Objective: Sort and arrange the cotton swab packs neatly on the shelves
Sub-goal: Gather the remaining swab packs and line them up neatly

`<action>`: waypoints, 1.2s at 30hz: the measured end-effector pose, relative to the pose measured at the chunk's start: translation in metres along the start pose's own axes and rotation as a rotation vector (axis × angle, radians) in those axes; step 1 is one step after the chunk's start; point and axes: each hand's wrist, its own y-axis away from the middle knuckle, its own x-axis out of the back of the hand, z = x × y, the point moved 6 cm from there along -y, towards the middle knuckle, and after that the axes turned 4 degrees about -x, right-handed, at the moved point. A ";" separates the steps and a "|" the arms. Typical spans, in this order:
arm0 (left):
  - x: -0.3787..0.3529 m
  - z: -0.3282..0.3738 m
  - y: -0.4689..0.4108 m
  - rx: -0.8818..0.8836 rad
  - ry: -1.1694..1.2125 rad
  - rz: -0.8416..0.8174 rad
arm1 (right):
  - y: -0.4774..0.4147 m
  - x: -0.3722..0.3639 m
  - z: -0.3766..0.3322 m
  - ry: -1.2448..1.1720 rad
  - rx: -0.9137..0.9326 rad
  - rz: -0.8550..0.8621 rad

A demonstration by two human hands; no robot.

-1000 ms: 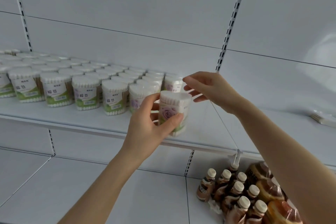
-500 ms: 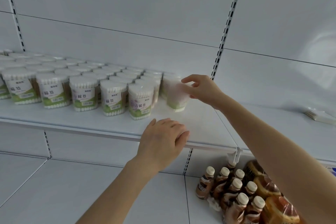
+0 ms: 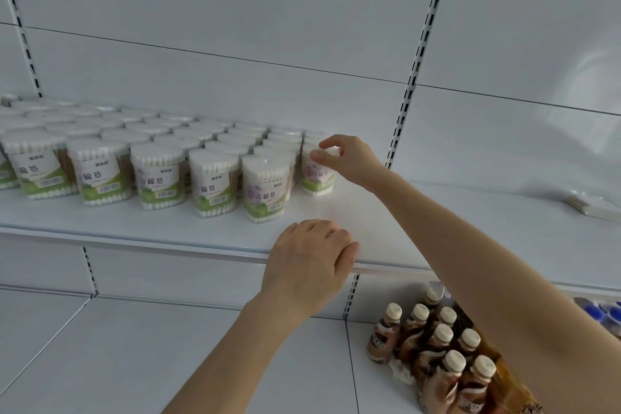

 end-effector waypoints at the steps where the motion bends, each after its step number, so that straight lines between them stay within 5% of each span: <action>1: 0.000 0.000 0.000 -0.002 -0.002 0.004 | 0.001 0.000 -0.001 0.003 0.000 0.000; 9: -0.001 0.001 0.000 -0.032 -0.011 -0.036 | 0.015 0.021 0.008 -0.027 -0.030 0.153; 14: 0.000 0.012 -0.013 -0.018 0.000 -0.068 | 0.039 0.060 0.055 0.165 -0.096 0.200; 24: -0.072 0.167 -0.079 -0.216 0.210 -0.095 | 0.110 0.215 0.199 0.275 -0.334 0.386; 36: -0.205 0.316 -0.172 -0.145 0.169 -0.238 | 0.116 0.397 0.406 0.347 -0.435 0.397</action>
